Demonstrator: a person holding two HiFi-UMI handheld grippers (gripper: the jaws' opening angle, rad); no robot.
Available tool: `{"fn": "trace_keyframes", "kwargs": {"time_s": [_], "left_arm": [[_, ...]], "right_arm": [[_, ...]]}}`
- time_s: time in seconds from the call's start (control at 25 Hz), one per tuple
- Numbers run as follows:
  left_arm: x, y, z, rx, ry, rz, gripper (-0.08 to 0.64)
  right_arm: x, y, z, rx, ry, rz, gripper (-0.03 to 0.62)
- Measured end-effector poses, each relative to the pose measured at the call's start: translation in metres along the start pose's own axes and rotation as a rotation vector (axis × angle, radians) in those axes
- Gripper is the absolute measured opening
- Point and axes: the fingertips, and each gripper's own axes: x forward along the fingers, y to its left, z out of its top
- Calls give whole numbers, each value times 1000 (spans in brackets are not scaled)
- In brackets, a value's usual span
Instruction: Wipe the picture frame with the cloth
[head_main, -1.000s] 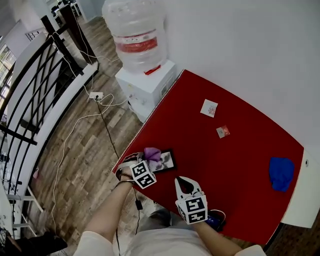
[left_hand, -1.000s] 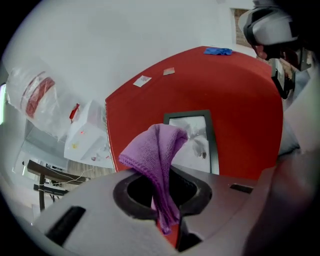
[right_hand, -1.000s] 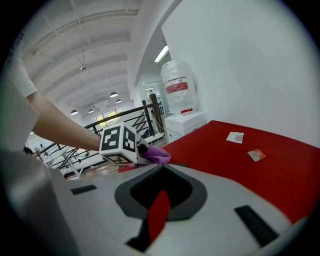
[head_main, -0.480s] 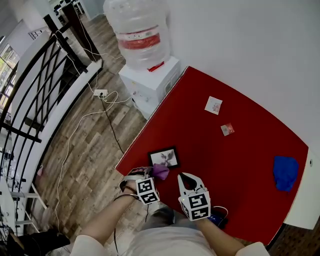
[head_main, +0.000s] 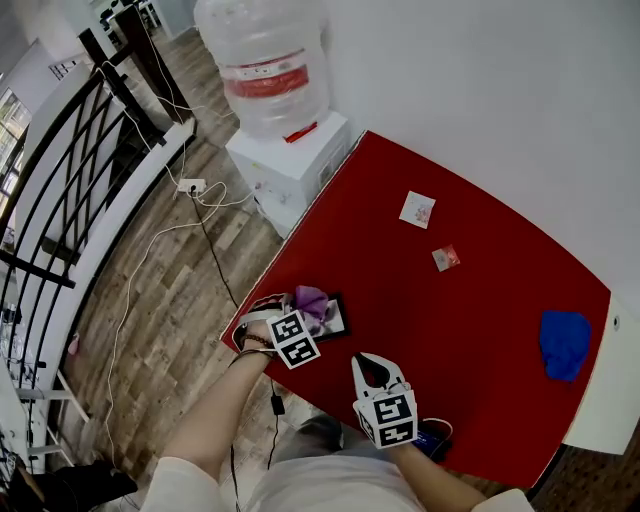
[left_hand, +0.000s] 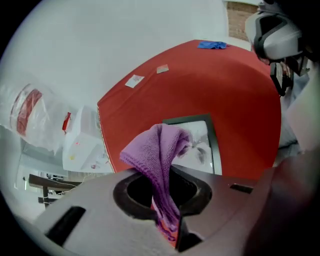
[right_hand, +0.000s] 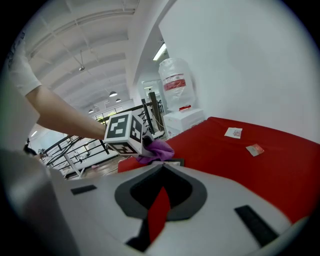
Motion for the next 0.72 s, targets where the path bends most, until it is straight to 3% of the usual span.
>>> {"fn": "trace_keyframes", "kwargs": {"time_s": [0.2, 0.4, 0.56, 0.72], "left_arm": [[11, -13, 1, 55, 26, -24, 54], [-3, -59, -2, 124, 31, -62, 54], [-13, -89, -6, 112, 33, -93, 54], [-9, -80, -4, 54, 25, -79, 54]], "right_arm": [[-3, -11, -4, 19, 3, -22, 5], [0, -20, 0, 34, -11, -32, 5], [3, -18, 4, 34, -22, -25, 5], [3, -16, 2, 36, -19, -22, 5]]}}
